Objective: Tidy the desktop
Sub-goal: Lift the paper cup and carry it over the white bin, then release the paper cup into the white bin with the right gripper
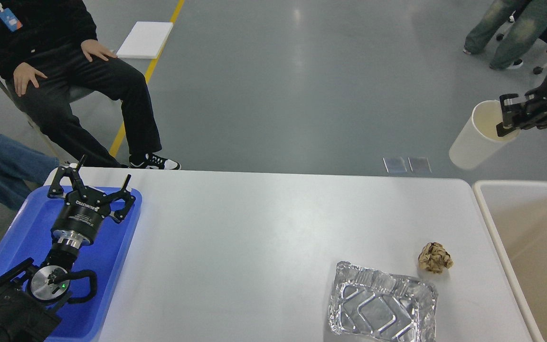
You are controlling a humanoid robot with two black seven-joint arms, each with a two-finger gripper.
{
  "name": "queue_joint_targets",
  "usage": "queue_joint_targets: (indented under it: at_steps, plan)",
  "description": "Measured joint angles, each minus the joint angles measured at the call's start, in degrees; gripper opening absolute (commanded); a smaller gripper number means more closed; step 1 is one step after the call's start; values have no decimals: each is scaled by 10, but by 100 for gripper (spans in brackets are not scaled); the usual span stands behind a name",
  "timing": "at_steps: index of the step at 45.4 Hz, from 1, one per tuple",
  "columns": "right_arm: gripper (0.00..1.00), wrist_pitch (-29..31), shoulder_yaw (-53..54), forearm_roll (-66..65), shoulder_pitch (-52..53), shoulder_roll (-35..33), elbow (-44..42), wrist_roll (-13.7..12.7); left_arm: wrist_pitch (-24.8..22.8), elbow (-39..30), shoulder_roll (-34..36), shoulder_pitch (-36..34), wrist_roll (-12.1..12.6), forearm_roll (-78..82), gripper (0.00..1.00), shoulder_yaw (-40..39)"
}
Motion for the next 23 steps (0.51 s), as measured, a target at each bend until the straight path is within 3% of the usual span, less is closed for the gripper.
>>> queue_joint_targets:
  at_steps: [23]
  plan:
    - [0, -3, 39, 10, -217, -95, -195, 0, 0, 0, 0, 0, 0, 0, 99, 0]
